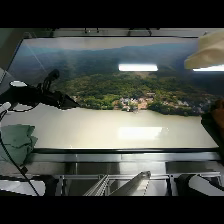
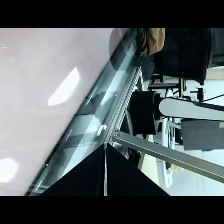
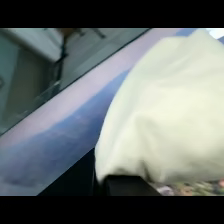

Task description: Fold the shirts.

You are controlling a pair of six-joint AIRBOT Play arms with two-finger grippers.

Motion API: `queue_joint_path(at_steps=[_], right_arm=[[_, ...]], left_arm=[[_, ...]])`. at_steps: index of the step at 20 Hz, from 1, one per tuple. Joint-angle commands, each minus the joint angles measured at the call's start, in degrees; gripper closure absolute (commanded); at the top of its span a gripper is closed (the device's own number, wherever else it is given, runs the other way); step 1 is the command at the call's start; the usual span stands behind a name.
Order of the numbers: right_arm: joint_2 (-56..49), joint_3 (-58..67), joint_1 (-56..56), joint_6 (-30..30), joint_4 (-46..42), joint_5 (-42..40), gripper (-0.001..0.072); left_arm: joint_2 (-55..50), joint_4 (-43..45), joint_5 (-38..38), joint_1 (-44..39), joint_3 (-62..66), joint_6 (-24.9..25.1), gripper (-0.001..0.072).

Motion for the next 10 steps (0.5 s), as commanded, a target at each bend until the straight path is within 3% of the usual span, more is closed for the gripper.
queue_joint_path(at_steps=[1,3,5,10], right_arm=[[2.0,0.8,-15.5,6.3,-21.2,16.4,0.0699],[2.0,-0.3,-19.0,6.4,-37.8,24.0,0.0699],[2.6,-2.9,-20.5,9.7,-49.9,26.4,0.0699],[2.8,-21.8,-22.0,10.4,-51.0,22.4,0.0688]], left_arm=[[0.0,0.0,-0.3,-1.9,0.0,0.0,0.0698],[0.0,0.0,-0.2,-2.7,0.0,0.0,0.0698],[0.0,0.0,-0.2,-3.4,0.0,0.0,0.0698],[-0.1,0.1,0.0,-4.8,0.0,0.0,0.0698]])
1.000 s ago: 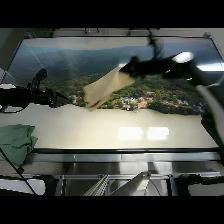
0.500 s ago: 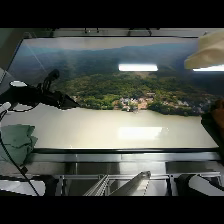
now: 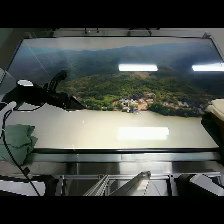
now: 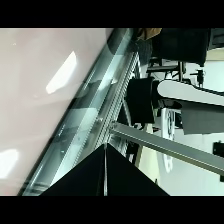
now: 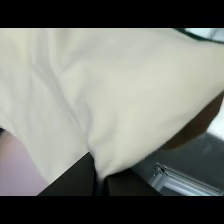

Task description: Fold the shirts.

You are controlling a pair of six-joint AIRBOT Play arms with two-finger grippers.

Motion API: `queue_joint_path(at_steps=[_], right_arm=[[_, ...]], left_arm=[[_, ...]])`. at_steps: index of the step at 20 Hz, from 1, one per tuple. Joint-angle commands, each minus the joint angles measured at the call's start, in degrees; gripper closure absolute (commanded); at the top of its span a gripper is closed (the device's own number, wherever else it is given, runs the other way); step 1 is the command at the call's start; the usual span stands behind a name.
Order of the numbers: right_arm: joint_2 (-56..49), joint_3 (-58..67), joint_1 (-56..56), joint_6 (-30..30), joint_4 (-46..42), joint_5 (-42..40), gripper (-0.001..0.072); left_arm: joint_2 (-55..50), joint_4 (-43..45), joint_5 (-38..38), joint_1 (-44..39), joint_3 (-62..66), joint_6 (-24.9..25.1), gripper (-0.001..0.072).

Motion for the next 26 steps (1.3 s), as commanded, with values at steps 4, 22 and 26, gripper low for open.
queue_joint_path(at_steps=[4,22,26], right_arm=[[-3.4,-17.1,-1.2,1.3,-11.5,-1.1,0.0253],[14.5,-34.1,64.2,-2.7,26.9,-24.0,0.0698],[20.0,-48.2,80.5,1.4,28.1,-37.8,0.0697]], left_arm=[[0.0,0.3,-0.4,-0.8,0.0,0.0,0.0699],[35.6,-4.0,5.1,6.4,-25.5,-4.1,0.0708],[46.1,-2.5,10.4,6.4,-42.2,-4.1,0.0695]])
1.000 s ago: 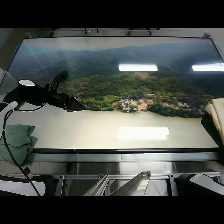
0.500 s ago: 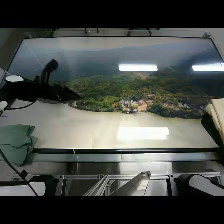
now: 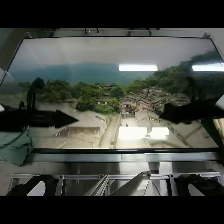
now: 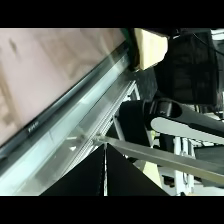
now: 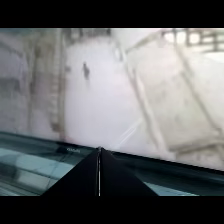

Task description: Fold the shirts.

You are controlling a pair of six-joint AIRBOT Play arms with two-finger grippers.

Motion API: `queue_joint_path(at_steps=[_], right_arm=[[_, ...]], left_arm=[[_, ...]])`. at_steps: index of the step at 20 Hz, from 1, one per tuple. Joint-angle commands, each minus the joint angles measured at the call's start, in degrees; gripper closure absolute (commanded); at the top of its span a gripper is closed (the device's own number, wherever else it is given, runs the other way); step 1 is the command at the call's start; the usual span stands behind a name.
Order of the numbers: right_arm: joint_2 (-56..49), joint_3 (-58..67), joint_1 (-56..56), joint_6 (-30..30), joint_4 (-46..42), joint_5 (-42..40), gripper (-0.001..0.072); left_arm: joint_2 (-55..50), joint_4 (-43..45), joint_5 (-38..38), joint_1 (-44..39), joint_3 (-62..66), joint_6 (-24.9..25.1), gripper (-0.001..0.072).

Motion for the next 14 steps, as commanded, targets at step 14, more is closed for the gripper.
queue_joint_path(at_steps=[14], right_arm=[[3.3,-8.9,13.5,2.3,5.2,-11.5,0.0697]], left_arm=[[18.7,0.9,4.9,0.2,-12.9,-0.1,0.0690]])
